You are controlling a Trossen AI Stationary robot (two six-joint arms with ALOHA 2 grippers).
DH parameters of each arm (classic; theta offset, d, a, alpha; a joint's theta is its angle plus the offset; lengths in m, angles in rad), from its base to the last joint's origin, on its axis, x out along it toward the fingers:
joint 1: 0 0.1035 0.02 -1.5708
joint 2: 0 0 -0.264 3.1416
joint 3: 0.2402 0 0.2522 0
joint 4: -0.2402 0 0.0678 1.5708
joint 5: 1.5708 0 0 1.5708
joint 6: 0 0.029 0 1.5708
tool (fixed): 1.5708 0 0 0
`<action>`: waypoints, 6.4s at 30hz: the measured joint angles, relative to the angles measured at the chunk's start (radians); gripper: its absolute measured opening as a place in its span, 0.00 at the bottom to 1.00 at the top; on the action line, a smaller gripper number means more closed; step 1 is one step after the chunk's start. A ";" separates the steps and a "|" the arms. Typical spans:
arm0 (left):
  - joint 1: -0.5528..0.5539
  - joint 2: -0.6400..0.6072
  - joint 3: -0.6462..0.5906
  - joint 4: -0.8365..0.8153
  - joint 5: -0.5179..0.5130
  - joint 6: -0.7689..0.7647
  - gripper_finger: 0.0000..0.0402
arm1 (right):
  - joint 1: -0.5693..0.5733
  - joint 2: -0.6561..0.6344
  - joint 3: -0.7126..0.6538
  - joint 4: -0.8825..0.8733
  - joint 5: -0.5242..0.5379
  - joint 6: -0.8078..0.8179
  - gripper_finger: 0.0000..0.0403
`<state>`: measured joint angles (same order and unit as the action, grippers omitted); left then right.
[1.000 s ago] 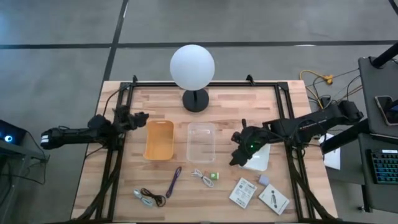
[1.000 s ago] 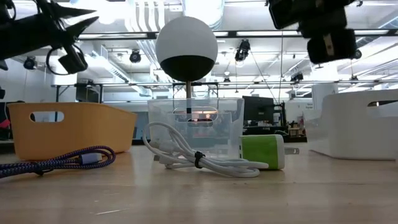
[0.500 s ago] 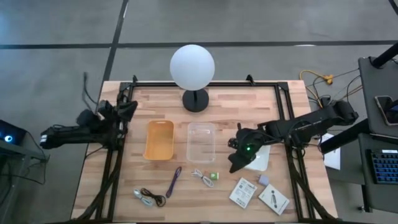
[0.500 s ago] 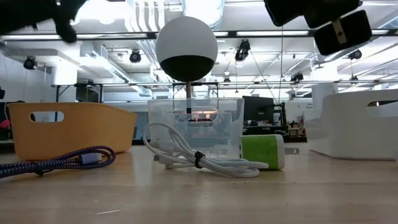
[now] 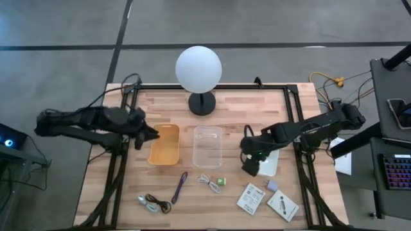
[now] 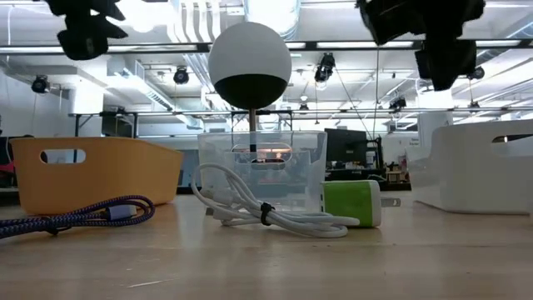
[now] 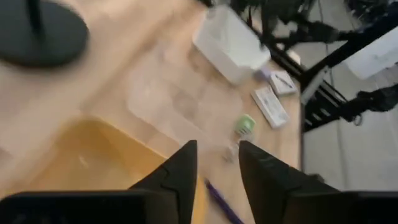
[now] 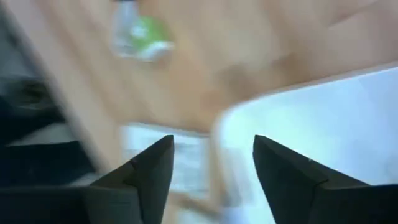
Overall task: Pick and place items into bin
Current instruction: Put the blue USB cable into the yellow bin, then put the black USB cable into the yellow bin, then put the light blue USB cable into the yellow bin
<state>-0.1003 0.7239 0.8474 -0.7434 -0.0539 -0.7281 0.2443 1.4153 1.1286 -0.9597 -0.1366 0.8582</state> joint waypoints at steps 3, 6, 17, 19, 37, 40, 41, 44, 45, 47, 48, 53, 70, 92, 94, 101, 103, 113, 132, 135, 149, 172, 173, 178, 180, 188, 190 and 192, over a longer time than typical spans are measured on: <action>-0.202 0.111 0.030 -0.001 -0.137 -0.191 0.26 | 0.030 -0.024 0.014 -0.112 0.153 -0.082 0.57; -0.413 0.283 0.098 -0.002 -0.345 -0.398 0.21 | 0.059 -0.062 -0.011 -0.135 0.212 -0.104 0.58; -0.617 0.940 0.459 -0.176 -0.237 -0.838 0.19 | 0.181 -0.290 -0.209 -0.137 0.322 -0.104 0.59; -0.616 1.010 0.512 -0.180 -0.211 -0.862 0.24 | 0.186 -0.325 -0.235 -0.133 0.324 -0.105 0.59; -0.556 1.196 0.549 -0.158 0.024 -1.196 0.57 | 0.188 -0.425 -0.317 -0.105 0.323 -0.094 0.59; -0.562 1.218 0.547 -0.162 0.026 -1.195 0.52 | 0.188 -0.425 -0.317 -0.102 0.323 -0.070 0.59; -0.564 1.224 0.543 -0.158 0.026 -1.184 0.50 | 0.188 -0.425 -0.317 -0.099 0.323 -0.061 0.59; -0.564 1.253 0.536 -0.156 0.034 -1.150 0.42 | 0.188 -0.425 -0.317 -0.087 0.323 -0.045 0.59; -0.564 1.255 0.536 -0.151 0.035 -1.133 0.39 | 0.188 -0.425 -0.317 -0.082 0.322 -0.041 0.59; -0.563 1.261 0.536 -0.155 0.034 -1.109 0.33 | 0.188 -0.425 -0.317 -0.072 0.322 -0.027 0.59; -0.563 1.263 0.536 -0.150 0.033 -1.098 0.29 | 0.188 -0.425 -0.317 -0.069 0.322 -0.021 0.59; -0.562 1.260 0.529 -0.126 0.028 -1.050 0.11 | 0.188 -0.425 -0.317 -0.051 0.321 0.003 0.59; -0.643 0.813 0.541 -0.493 -0.436 -1.414 0.01 | 0.187 -0.424 -0.317 -0.048 0.412 0.038 0.59; -0.267 0.402 -0.111 -0.077 -0.253 -1.175 0.33 | 0.188 -0.424 -0.321 -0.042 0.453 0.130 0.59; -0.282 0.397 -0.056 -0.029 -0.256 -1.027 0.39 | 0.188 -0.424 -0.321 -0.042 0.453 0.130 0.59; -0.493 0.541 0.268 0.039 -0.105 -0.424 0.41 | 0.188 -0.424 -0.321 -0.041 0.451 0.079 0.59; -0.579 0.654 0.345 0.015 -0.040 -0.294 0.38 | 0.188 -0.424 -0.324 -0.039 0.451 0.071 0.59; -0.772 1.047 0.593 -0.196 -0.029 -0.198 0.34 | 0.187 -0.424 -0.335 -0.031 0.452 0.066 0.59; -0.796 0.960 0.219 -0.018 0.009 -0.106 0.34 | 0.187 -0.424 -0.338 -0.027 0.447 0.130 0.59; -0.796 0.968 0.204 -0.007 -0.014 -0.073 0.34 | 0.187 -0.424 -0.343 -0.027 0.447 0.137 0.59; -0.795 0.969 0.119 0.058 0.029 -0.069 0.17 | 0.187 -0.424 -0.347 -0.027 0.451 0.137 0.59; -0.572 0.475 0.179 -0.360 -0.557 -1.377 0.01 | 0.187 -0.424 -0.347 -0.023 0.547 0.137 0.59; -0.524 0.462 0.148 -0.341 -0.552 -1.345 0.01 | 0.187 -0.424 -0.347 -0.023 0.548 0.137 0.59; -0.307 0.398 -0.055 -0.153 -0.376 -1.192 0.02 | 0.188 -0.424 -0.347 -0.023 0.548 0.170 0.59; -0.259 0.389 -0.140 -0.033 -0.301 -1.177 0.05 | 0.188 -0.424 -0.347 -0.023 0.547 0.180 0.59; -0.248 0.347 -0.145 0.092 -0.273 -1.020 0.27 | 0.188 -0.424 -0.347 -0.024 0.513 0.182 0.59; -0.253 0.325 -0.101 0.101 -0.244 -0.912 0.34 | 0.188 -0.424 -0.347 -0.026 0.513 0.175 0.59; -0.270 0.314 -0.049 0.135 -0.134 -0.713 0.39 | 0.188 -0.424 -0.347 -0.026 0.513 0.159 0.59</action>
<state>-0.3701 1.0374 0.7986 -0.6082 -0.1880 -1.4413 0.4324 0.9913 0.7815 -0.9855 0.3763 1.0175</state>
